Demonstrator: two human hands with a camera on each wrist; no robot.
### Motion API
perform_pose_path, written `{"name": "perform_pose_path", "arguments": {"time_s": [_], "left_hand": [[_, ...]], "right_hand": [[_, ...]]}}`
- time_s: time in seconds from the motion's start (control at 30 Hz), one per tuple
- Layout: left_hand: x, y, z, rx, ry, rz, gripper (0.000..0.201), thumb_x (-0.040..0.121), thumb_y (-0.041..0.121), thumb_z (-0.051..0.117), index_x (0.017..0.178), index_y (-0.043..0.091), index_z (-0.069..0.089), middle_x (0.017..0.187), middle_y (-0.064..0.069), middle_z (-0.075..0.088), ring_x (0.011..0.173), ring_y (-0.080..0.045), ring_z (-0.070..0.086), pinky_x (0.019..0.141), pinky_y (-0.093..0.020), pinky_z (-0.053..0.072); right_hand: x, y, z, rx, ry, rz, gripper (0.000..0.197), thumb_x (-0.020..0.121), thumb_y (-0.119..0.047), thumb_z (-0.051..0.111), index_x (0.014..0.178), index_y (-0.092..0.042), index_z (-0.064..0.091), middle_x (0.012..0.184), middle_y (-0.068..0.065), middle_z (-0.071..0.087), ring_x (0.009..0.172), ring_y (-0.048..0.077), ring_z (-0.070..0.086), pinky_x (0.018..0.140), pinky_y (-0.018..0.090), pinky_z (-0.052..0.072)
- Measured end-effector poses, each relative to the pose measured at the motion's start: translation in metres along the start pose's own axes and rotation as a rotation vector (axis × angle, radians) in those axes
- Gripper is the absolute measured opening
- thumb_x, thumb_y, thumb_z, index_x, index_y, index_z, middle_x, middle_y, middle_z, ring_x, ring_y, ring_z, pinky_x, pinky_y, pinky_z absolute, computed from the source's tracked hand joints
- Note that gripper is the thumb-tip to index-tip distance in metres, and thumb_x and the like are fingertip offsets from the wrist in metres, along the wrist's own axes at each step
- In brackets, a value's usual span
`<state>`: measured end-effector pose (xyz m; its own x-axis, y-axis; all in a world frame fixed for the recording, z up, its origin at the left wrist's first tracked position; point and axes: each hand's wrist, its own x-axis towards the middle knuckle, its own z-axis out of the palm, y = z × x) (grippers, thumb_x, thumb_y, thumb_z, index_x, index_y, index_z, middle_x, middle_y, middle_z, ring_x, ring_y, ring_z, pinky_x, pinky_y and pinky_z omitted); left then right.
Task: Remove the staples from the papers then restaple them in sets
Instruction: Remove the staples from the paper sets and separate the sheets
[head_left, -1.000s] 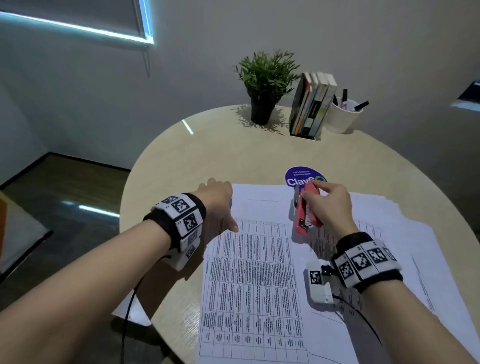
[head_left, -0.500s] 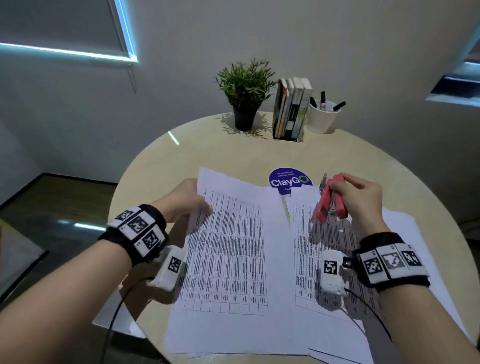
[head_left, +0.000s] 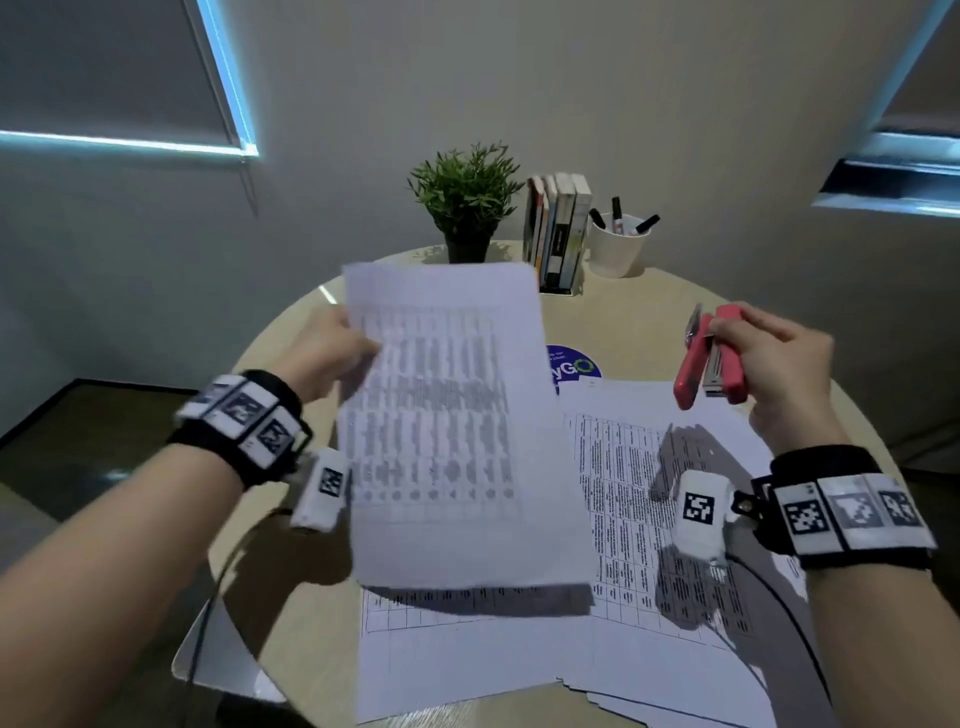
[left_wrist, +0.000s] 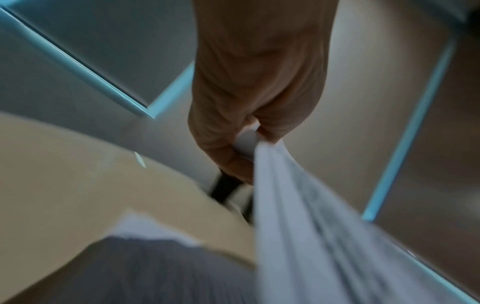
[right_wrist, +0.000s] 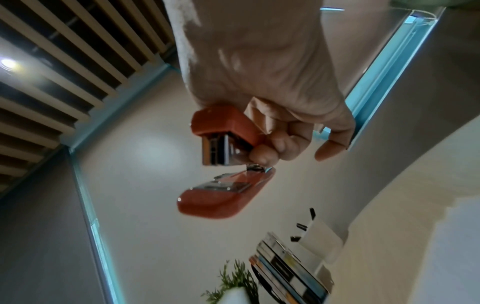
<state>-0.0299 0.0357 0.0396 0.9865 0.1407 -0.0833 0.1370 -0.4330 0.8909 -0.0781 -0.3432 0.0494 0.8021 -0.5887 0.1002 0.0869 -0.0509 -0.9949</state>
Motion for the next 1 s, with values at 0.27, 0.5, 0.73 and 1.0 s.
{"name": "perform_pose_path", "arguments": {"time_s": [0.27,0.5,0.73,1.0], "left_hand": [[-0.030,0.000,0.180,0.029,-0.379,-0.014,0.017,0.082,-0.008,0.045,0.082,0.004,0.056,0.073,-0.012,0.057,0.065,-0.028,0.059,0.052,-0.034,0.047],[-0.010,-0.005,0.165,0.455,-0.305,0.202,0.053,0.088,0.019,0.064,0.134,0.004,0.042,0.133,-0.014,0.050,0.119,-0.029,0.051,0.100,-0.042,0.045],[0.028,-0.049,0.043,0.914,-0.184,-0.042,0.073,0.068,0.045,0.082,0.125,0.012,0.050,0.121,-0.008,0.059,0.111,-0.029,0.054,0.097,-0.044,0.045],[0.027,-0.073,0.025,0.456,-0.209,0.081,0.010,0.077,0.005,0.073,0.078,0.009,0.064,0.071,0.002,0.061,0.075,-0.018,0.058,0.057,-0.017,0.040]], "right_hand": [[-0.010,-0.014,-0.008,-0.025,-0.048,-0.058,0.031,0.072,-0.013,0.077,0.103,-0.018,0.075,0.108,0.014,0.072,0.090,0.030,0.072,0.084,0.044,0.059],[-0.011,0.011,-0.010,-0.039,-0.062,-0.010,0.057,0.062,-0.023,0.078,0.117,-0.006,0.071,0.119,0.011,0.069,0.097,0.035,0.070,0.081,0.045,0.060],[-0.016,0.026,0.022,-0.061,-0.109,0.035,0.052,0.066,-0.019,0.077,0.117,-0.009,0.071,0.115,0.013,0.070,0.088,0.036,0.072,0.075,0.049,0.060],[-0.027,0.029,0.055,-0.131,-0.201,0.044,0.040,0.082,-0.004,0.072,0.121,-0.006,0.067,0.119,0.008,0.066,0.067,0.015,0.066,0.046,0.019,0.052]]}}
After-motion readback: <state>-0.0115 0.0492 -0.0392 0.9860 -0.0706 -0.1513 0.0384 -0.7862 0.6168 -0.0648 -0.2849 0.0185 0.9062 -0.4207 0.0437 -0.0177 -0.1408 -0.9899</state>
